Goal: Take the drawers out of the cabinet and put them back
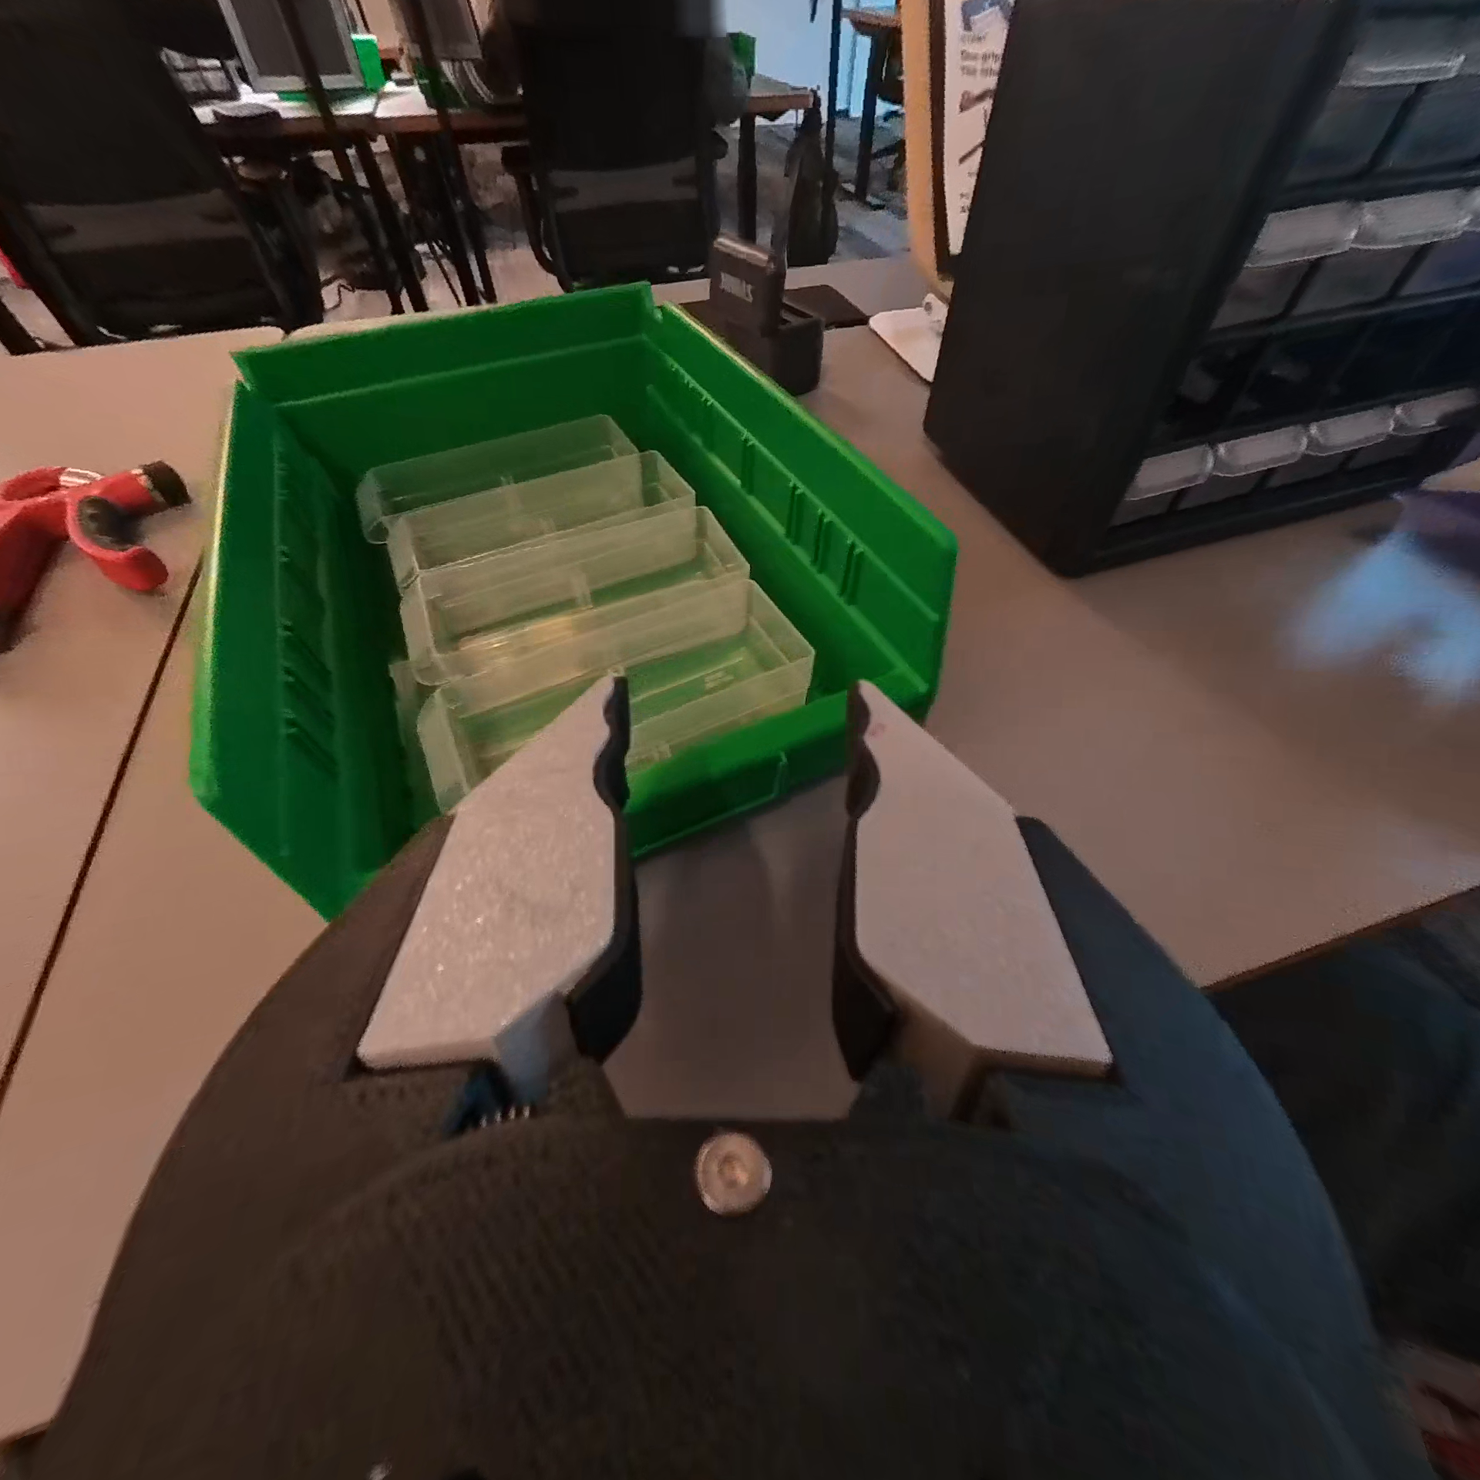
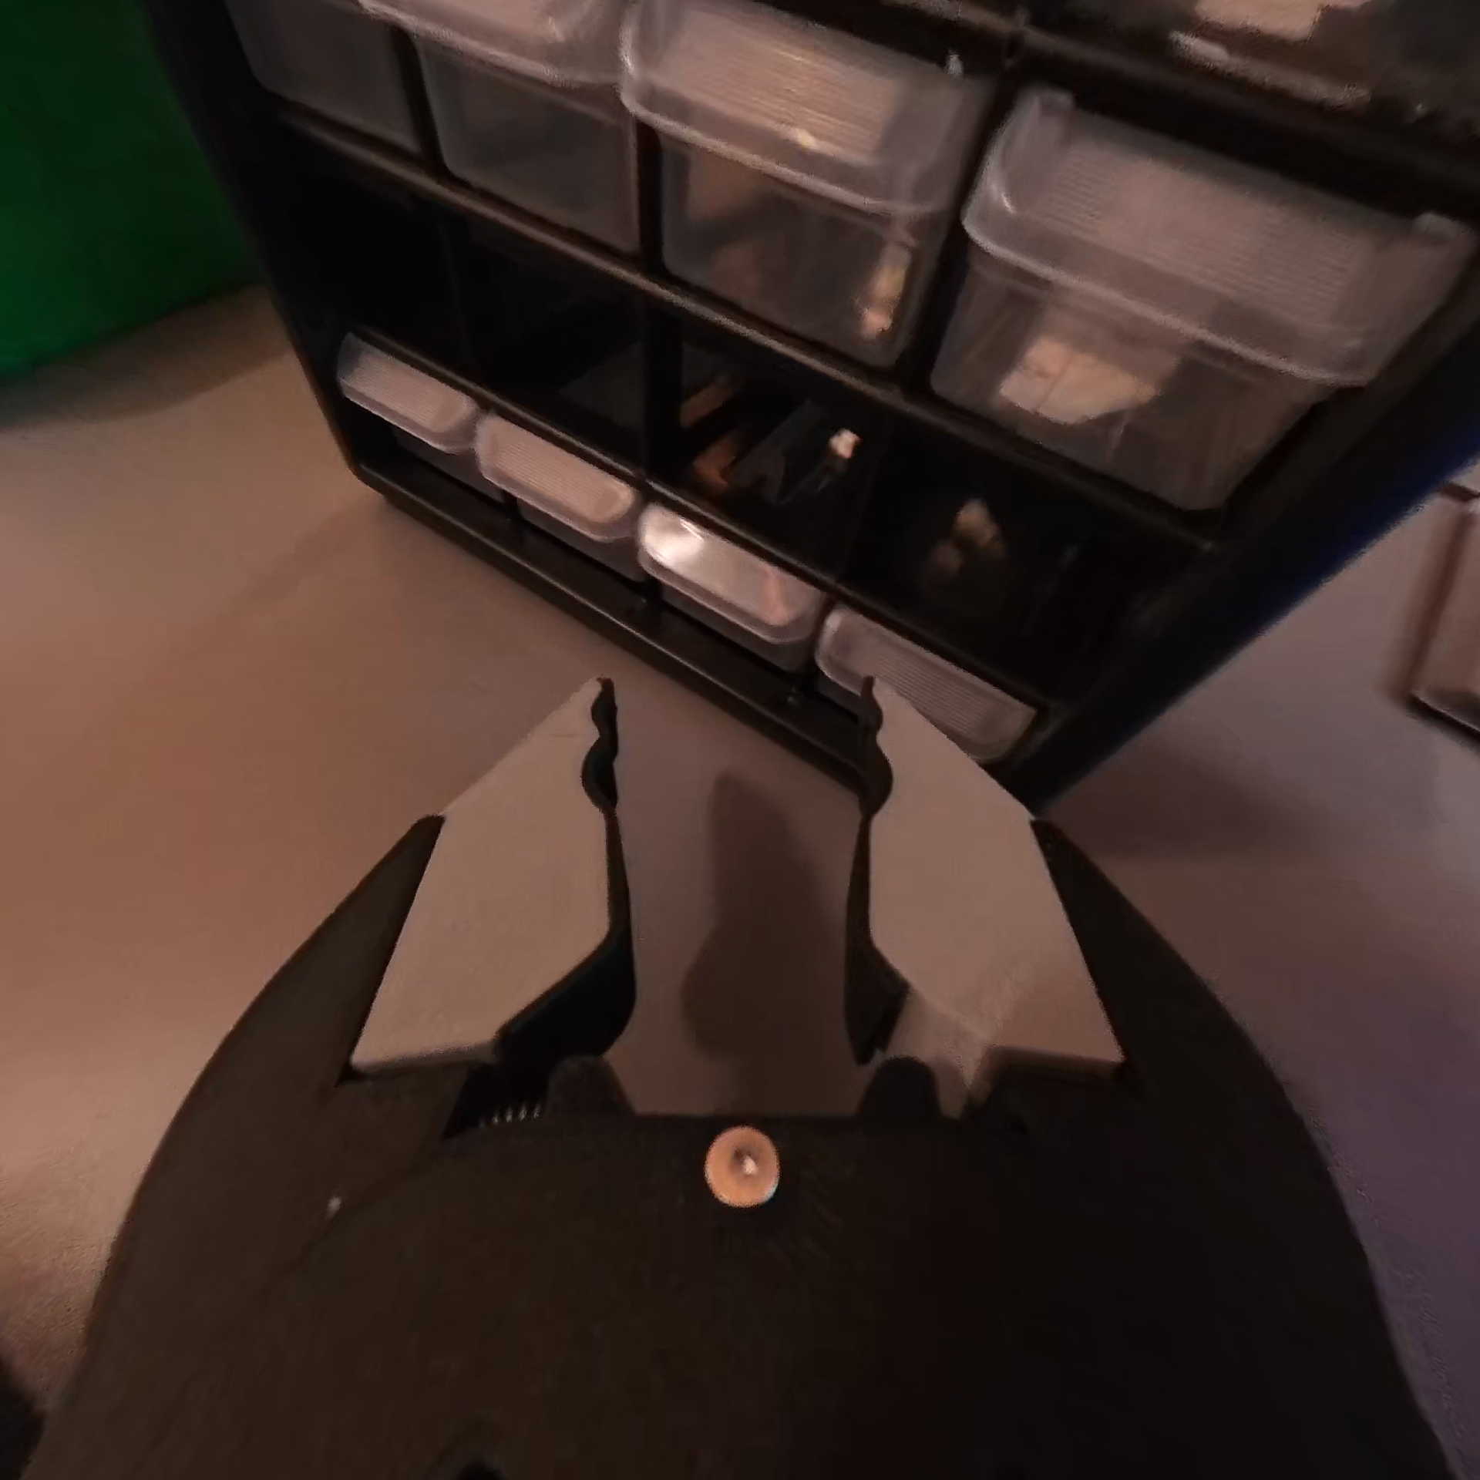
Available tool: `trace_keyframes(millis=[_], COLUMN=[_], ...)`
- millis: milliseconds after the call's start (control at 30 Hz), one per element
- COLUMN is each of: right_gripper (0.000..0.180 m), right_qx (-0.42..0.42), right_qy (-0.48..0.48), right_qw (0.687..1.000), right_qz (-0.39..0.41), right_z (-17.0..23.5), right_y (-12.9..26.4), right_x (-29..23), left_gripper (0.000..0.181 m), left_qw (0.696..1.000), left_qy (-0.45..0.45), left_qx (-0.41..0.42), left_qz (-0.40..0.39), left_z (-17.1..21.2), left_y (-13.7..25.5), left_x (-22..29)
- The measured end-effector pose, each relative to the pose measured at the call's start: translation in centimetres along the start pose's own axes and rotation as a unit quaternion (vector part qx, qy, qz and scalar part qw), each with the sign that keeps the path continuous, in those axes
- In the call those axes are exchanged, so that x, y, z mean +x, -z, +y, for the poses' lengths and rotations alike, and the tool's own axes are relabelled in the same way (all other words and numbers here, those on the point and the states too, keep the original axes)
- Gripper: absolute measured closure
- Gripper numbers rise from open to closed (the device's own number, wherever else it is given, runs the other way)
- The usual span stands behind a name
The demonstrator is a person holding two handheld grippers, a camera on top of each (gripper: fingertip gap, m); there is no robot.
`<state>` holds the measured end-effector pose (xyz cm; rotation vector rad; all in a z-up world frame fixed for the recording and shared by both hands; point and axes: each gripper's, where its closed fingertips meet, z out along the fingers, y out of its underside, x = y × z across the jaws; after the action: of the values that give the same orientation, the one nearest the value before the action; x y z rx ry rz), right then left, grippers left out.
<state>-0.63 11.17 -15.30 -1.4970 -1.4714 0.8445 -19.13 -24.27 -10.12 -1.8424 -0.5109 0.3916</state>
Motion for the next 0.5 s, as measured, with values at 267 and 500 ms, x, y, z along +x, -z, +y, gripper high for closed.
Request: trace_keyframes(millis=[267,500], right_gripper=[0.106,0.104], right_qx=[0.005,0.013], right_qy=[0.171,0.168], right_qw=[0.963,0.958], right_qz=[-0.208,-0.233], right_z=[-4.6,-5.3], right_y=[0.0,-2.9], right_x=[-10.5,-11.8], left_gripper=[0.131,0.130], left_qw=[0.999,0.996], left_qy=[0.005,-0.039], left_qx=[0.037,0.068], left_qz=[0.035,0.039], left_z=[-3.3,-7.0], left_y=[-1.8,-2.8], left_x=[-0.1,-0.3])
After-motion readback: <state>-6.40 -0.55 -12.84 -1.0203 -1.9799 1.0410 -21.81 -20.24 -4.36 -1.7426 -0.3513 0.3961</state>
